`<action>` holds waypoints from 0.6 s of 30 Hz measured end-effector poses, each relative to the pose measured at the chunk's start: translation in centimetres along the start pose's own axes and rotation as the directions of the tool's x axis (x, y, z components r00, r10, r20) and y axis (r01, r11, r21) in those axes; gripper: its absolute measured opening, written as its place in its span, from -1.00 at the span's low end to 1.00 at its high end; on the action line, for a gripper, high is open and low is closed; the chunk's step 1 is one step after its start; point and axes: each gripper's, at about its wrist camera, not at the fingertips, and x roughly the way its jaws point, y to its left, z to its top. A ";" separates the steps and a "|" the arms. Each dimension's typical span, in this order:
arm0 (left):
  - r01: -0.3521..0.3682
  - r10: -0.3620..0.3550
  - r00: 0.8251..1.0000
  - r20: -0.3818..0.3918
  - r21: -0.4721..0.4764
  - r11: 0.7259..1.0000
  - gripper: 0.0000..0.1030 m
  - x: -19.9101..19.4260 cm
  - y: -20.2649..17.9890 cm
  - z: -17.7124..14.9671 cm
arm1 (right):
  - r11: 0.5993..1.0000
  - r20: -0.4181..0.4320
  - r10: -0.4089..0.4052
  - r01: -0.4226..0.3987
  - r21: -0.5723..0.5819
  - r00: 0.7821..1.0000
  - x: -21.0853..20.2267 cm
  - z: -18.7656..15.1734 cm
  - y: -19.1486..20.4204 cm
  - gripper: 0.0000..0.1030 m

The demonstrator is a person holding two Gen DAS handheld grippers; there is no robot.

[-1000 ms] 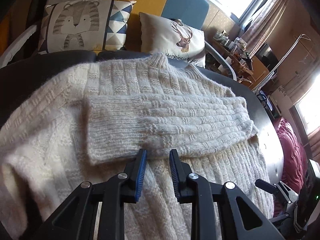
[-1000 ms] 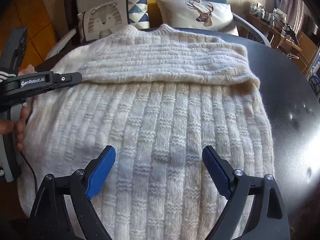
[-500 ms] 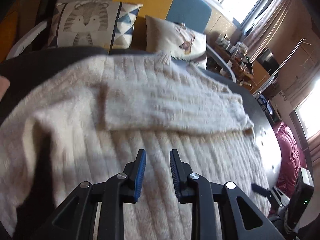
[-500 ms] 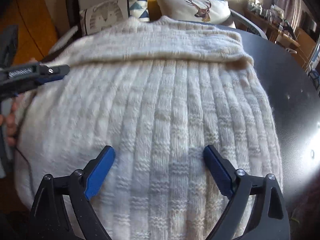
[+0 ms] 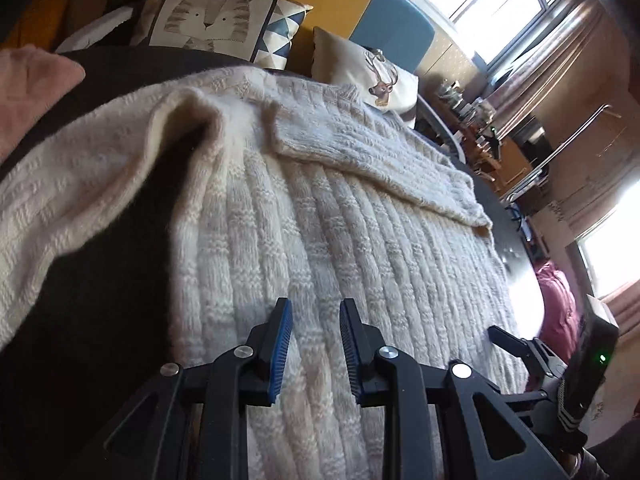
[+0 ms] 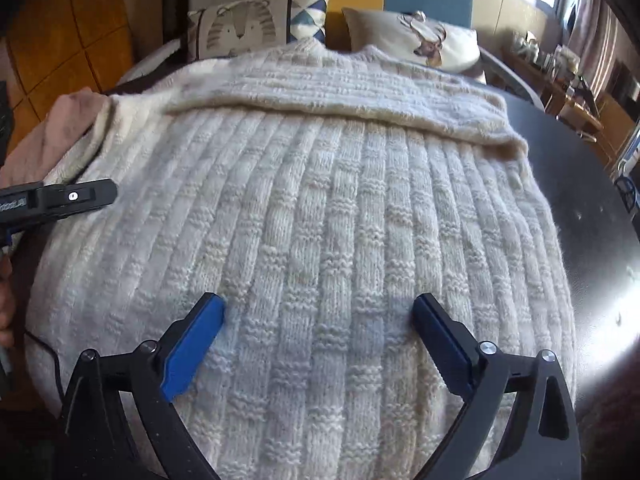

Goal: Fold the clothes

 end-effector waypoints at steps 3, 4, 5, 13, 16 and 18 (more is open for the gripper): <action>0.034 -0.033 0.999 0.038 -0.019 0.999 -0.52 -1.9 0.7 -0.5 | 1.000 -0.002 0.020 -0.020 -0.008 1.000 -0.9 1.0 0.9 0.90; 0.043 -0.042 0.997 0.059 -0.021 0.999 -0.52 -3.0 1.1 -0.7 | 0.999 0.014 0.037 -0.036 -0.033 0.999 -1.5 1.4 1.8 0.90; 0.048 -0.045 0.996 0.076 -0.026 0.999 -0.52 -4.0 1.5 -1.0 | 0.996 0.034 0.058 -0.055 -0.068 0.998 -2.2 1.9 3.0 0.90; -0.006 0.060 0.957 0.284 -0.186 0.983 -0.52 -17.2 8.2 -5.7 | 0.815 0.050 0.425 -0.358 -0.456 0.904 -5.2 5.5 17.6 0.90; -0.092 0.185 0.927 0.326 -0.280 0.956 -0.52 -21.9 11.2 -8.6 | 0.684 -0.014 0.530 -0.437 -0.584 0.848 -5.2 5.5 23.8 0.90; -0.126 0.249 0.908 0.338 -0.345 0.930 -0.52 -24.1 13.2 -10.3 | 0.599 -0.062 0.577 -0.474 -0.646 0.815 -5.0 5.2 27.6 0.90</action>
